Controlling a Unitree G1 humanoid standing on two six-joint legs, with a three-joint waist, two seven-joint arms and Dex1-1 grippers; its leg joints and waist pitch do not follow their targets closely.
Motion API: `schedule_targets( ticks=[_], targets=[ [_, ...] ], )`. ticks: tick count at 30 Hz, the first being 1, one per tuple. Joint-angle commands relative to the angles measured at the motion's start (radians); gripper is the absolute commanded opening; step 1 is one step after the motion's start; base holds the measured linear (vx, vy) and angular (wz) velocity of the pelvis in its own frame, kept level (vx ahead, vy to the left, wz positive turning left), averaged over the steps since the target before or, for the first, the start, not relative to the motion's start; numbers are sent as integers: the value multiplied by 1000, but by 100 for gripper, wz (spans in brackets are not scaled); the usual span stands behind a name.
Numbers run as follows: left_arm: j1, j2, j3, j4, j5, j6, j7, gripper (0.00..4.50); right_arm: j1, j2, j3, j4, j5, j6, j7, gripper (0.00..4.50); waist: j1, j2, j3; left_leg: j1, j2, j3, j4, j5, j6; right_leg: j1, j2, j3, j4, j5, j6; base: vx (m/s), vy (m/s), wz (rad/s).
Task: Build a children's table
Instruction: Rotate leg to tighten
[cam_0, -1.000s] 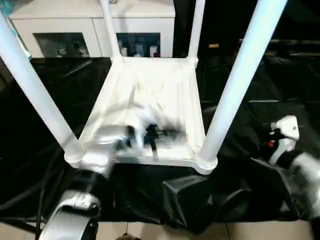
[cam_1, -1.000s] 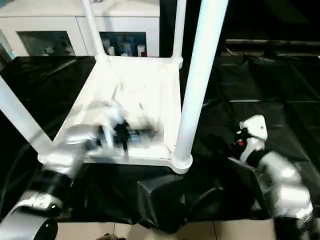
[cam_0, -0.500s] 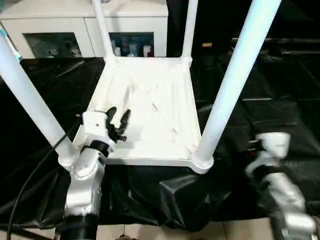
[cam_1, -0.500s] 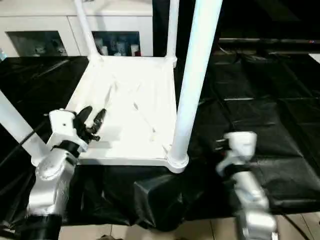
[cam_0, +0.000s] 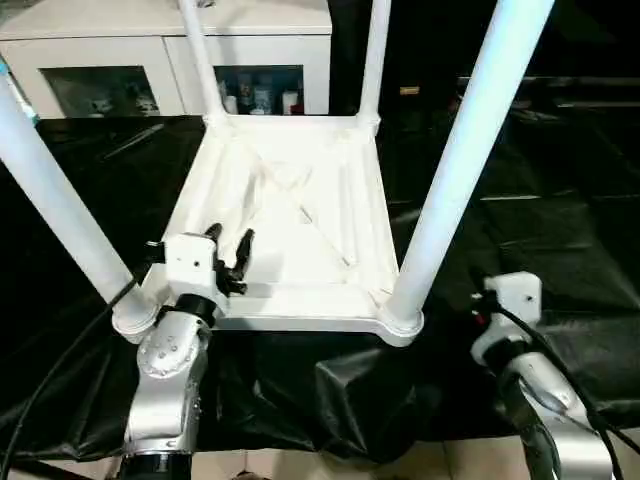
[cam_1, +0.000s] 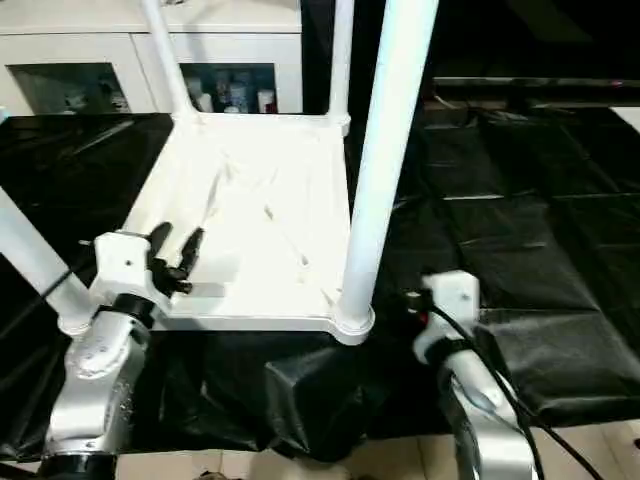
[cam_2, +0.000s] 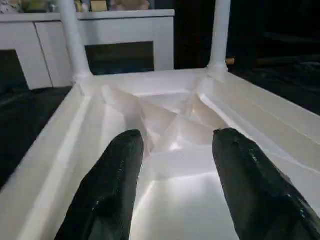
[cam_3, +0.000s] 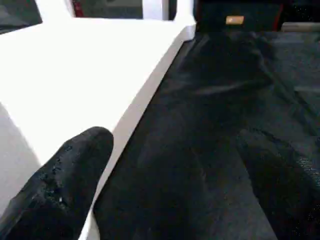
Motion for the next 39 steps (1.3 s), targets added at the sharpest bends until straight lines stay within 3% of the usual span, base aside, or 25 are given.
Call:
schedule_targets(
  ticks=[1, 2, 5, 6, 7, 9, 10, 11, 12, 13, 14, 15, 16, 17, 18, 19, 20, 21, 22, 23, 24, 26, 30, 33, 39],
  targets=[
    [-3, 6, 5, 6, 7, -7, 21, 254, -15, -4, 5, 28, -16, -11, -2, 450, 1, -6, -53, 20, 70, -48, -84, -238, 26, 31, -65, 53, -81, -251, -136, 0, 0, 0],
    [-4, 7, 8, 17, 7, 4, 36, 254, -22, -7, 15, 44, -28, -19, -6, 450, 0, 1, -53, 22, 70, -47, -84, -240, 18, 30, -62, 53, -80, -216, -143, 0, 0, 0],
    [19, 4, -33, -23, 29, 30, 42, 254, -16, -19, 14, 15, -19, -2, 1, 450, -1, -4, -55, 25, 78, -55, -87, -238, -4, 34, -47, 46, -73, -167, -147, 0, 0, 0],
    [49, -5, -56, -61, 30, 40, 38, 254, -4, -26, 6, -6, -9, 6, 4, 450, -11, 0, -54, 37, 110, -77, -102, -256, -32, 36, -15, 23, -64, -104, -143, 0, 0, 0],
    [49, -5, -56, -60, 28, 40, 38, 254, -6, -26, 5, -1, -10, 6, 4, 450, -14, 9, -54, 47, 139, -96, -116, -258, -29, 32, -6, 13, -52, -84, -148, 0, 0, 0],
    [68, -26, -31, -59, -25, 39, 37, 254, 0, -32, 4, 15, -17, 0, 4, 450, -27, 21, -55, 65, 226, -136, -147, -221, 25, 12, -12, 2, 1, -42, -147, 7, -60, 9],
    [74, -29, -24, -65, -35, 50, 38, 254, 4, -34, 4, 16, -18, 0, 5, 450, -27, 15, -53, 50, 207, -115, -137, -215, 96, 16, -32, 14, -3, -28, -167, -2, -100, 8],
    [86, -31, -24, -82, -37, 58, 43, 254, 14, -35, 3, 7, -13, 0, 10, 450, -27, -1, -57, 37, 162, -88, -108, -222, 132, 25, -47, 30, -25, -13, -185, -14, -115, 2],
    [89, -28, -25, -88, -34, 62, 46, 254, 15, -34, 3, 6, -9, -1, 14, 450, 3, -44, -57, -5, 11, -19, -6, -225, 103, 44, -94, 67, -100, -187, -136, -14, -115, 2],
    [101, -20, -29, -97, -28, 59, 50, 254, 23, -33, 5, 7, -8, -6, 15, 450, 38, -60, -52, -16, 24, -48, 14, -152, 86, 62, -160, 116, -124, -518, 11, -25, -110, -2],
    [100, -15, -29, -92, -26, 57, 52, 254, 19, -32, 7, 17, -11, -10, 13, 450, 51, -59, -49, -28, 22, -60, 30, -128, 89, 65, -178, 136, -131, -643, 72, -27, -76, -10],
    [100, -16, -23, -94, -30, 58, 61, 254, 17, -31, 9, 22, -13, -10, 11, 450, 58, -59, -48, -64, 16, -91, 79, -111, 100, 75, -224, 178, -138, -765, 131, -27, -76, -10],
    [101, -14, -20, -100, -26, 52, 69, 254, 17, -31, 10, 22, -14, -9, 8, 450, 58, -58, -43, -77, 9, -124, 108, -103, 90, 69, -238, 182, -135, -762, 111, 0, 0, 0],
    [109, -9, -16, -113, -14, 57, 83, 254, 20, -29, 10, 17, -12, -7, 6, 450, 62, -49, -40, -72, 14, -137, 102, -96, 79, 62, -235, 176, -135, -739, 54, 0, 0, 0],
    [116, -1, -11, -122, 6, 54, 103, 254, 21, -28, 9, 14, -10, -5, 3, 450, 53, -34, -38, -40, 20, -133, 8, -55, 78, 62, -135, 95, -120, -588, -123, 0, 0, 0],
    [118, 3, -6, -125, 17, 45, 115, 254, 22, -28, 9, 14, -11, -5, 2, 450, 52, -19, -44, -11, 28, -119, -29, -34, 83, 56, -91, 65, -114, -500, -161, -30, 106, 0],
    [119, 8, 0, -126, 30, 34, 130, 254, 20, -29, 9, 16, -11, -5, 0, 450, 37, -21, -33, -5, 37, -112, -61, -100, 117, 35, -43, 43, -98, -445, -163, -23, 132, 10],
    [121, 12, 7, -130, 28, 28, 131, 254, 20, -32, 8, 17, -11, -7, 2, 450, 16, -6, -43, 26, 68, -113, -75, -210, 98, 28, -11, 32, -71, -348, -172, -23, 132, 10],
    [131, 26, 18, -143, 25, 21, 127, 254, 25, -44, 5, 19, -11, -11, 12, 450, 11, 13, -46, 38, 88, -120, -94, -329, 32, 28, -6, 36, -63, -252, -177, -35, 122, 12],
    [135, 32, 22, -149, 24, 19, 125, 254, 28, -49, 4, 20, -11, -12, 16, 450, 4, 10, -43, 36, 89, -120, -103, -378, 0, 33, -7, 36, -62, -223, -172, -36, 125, 8],
    [161, 58, 27, -182, -23, 17, 68, 254, 40, -83, 2, 26, -10, -15, 51, 450, -5, 11, -35, 37, 75, -117, -115, -531, -76, 37, -17, 38, -69, -242, -143, -36, 125, 8],
    [185, 77, 11, -209, -60, 29, 8, 254, 53, -129, 2, 41, -8, -1, 100, 450, -9, 3, -33, 36, 62, -110, -113, -573, -98, 36, -28, 47, -82, -282, -118, -26, 105, 0],
    [201, 169, -11, -215, -5, 9, -34, 254, 72, -223, -51, 99, -26, -37, 140, 450, -9, -7, -28, 37, 46, -98, -103, -597, -79, 20, -43, 57, -109, -476, -56, -15, 41, 0],
    [189, 195, 10, -210, -7, 15, -36, 254, 67, -244, -68, 112, -34, -55, 137, 450, -13, -10, -31, 22, 44, -100, -103, -550, -68, 33, -50, 56, -105, -478, -50, 0, 0, 0],
    [255, 316, 62, -311, -209, 165, -239, 254, 112, -334, -107, 48, 116, -29, 338, 450, -8, -13, -24, 28, 42, -97, -96, -526, -29, 26, -59, 56, -122, -610, -40, 0, 0, 0]
  ],
)
